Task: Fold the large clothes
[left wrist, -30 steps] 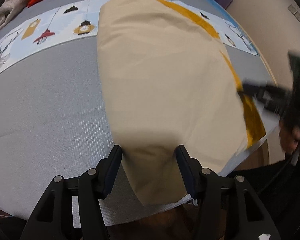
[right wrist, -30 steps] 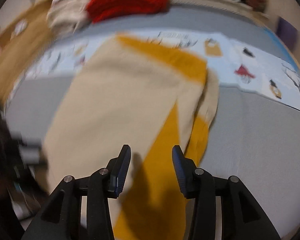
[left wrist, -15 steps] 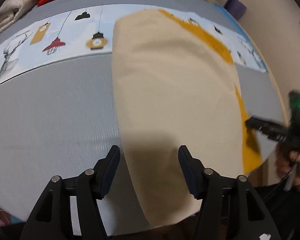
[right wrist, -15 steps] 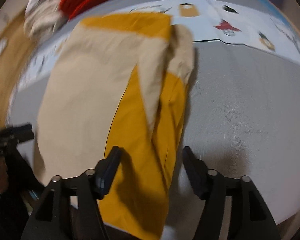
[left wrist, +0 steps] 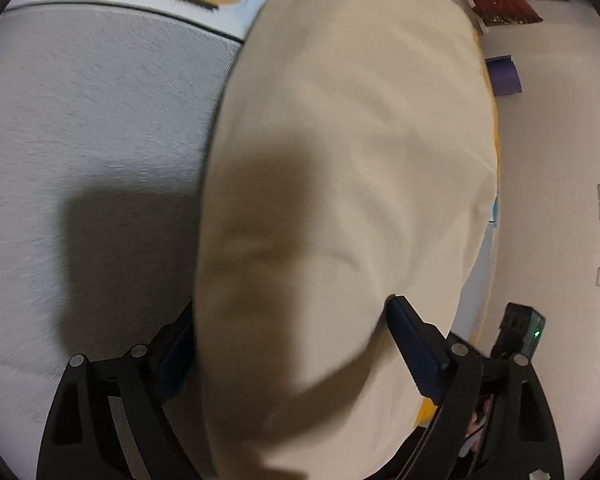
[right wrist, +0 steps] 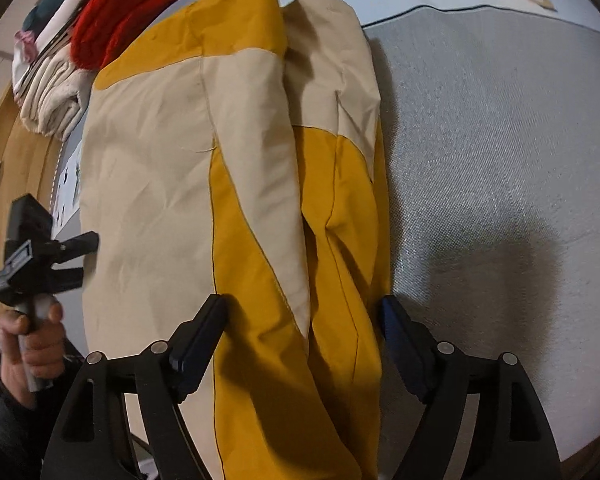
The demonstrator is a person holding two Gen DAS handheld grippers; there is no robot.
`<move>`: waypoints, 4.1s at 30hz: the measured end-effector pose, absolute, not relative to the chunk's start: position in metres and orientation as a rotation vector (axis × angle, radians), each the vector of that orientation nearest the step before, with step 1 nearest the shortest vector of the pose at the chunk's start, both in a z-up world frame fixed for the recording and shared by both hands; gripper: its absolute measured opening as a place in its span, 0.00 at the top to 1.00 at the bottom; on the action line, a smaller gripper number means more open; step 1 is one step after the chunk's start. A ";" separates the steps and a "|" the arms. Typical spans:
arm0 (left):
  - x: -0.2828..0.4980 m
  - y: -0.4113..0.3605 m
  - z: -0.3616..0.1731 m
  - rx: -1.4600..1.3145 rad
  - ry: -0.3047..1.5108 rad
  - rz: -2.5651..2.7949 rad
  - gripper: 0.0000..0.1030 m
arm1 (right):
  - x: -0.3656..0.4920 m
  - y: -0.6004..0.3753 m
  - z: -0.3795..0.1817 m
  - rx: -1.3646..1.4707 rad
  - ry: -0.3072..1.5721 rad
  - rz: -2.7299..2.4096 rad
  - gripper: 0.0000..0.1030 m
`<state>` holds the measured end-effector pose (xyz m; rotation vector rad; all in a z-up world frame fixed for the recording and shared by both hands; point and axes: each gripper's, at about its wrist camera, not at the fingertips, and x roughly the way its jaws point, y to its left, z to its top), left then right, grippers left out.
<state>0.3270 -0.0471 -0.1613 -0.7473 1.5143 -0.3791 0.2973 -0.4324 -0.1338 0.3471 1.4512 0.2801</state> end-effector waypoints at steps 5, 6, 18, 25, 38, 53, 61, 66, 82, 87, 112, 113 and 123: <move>0.330 -0.053 -0.157 -0.731 1.463 -0.388 0.26 | 0.300 -0.420 -0.132 0.359 1.429 0.276 0.42; 0.329 -0.054 -0.154 -0.722 1.451 -0.380 0.30 | 0.298 -0.419 -0.130 0.380 1.419 0.280 0.58; 0.337 -0.005 -0.072 -0.602 1.313 -0.323 0.51 | 0.324 -0.330 -0.106 0.351 1.321 0.343 0.83; 0.349 0.070 -0.078 -0.650 1.302 -0.207 0.51 | 0.348 -0.245 -0.102 0.326 1.304 0.448 0.85; 0.365 0.115 -0.099 -0.759 1.346 -0.075 0.41 | 0.363 -0.199 -0.107 0.227 1.346 0.432 0.84; 0.304 0.058 -0.029 -0.139 1.282 -0.178 0.43 | 0.322 -0.191 -0.083 0.049 1.333 0.381 0.52; 0.282 0.039 -0.051 0.020 1.359 -0.196 0.43 | 0.288 -0.191 -0.090 -0.070 1.368 0.443 0.87; 0.277 0.035 -0.079 0.119 1.407 -0.162 0.38 | 0.289 -0.199 -0.089 -0.055 1.370 0.403 0.91; 0.242 0.055 -0.080 0.063 1.340 -0.103 0.35 | 0.277 -0.192 -0.095 -0.232 1.390 0.236 0.58; 0.214 0.066 -0.035 -0.030 1.111 0.012 0.15 | 0.265 -0.202 -0.073 -0.245 1.306 0.118 0.50; 0.038 0.017 0.032 -0.110 0.778 0.016 0.01 | 0.057 -0.221 0.058 -0.042 0.651 0.076 0.00; 0.040 0.018 0.033 -0.115 0.767 0.025 0.01 | 0.057 -0.218 0.056 -0.052 0.653 0.081 0.00; 0.045 0.017 0.017 -0.095 0.791 0.046 0.01 | 0.067 -0.191 0.041 -0.097 0.683 0.132 0.00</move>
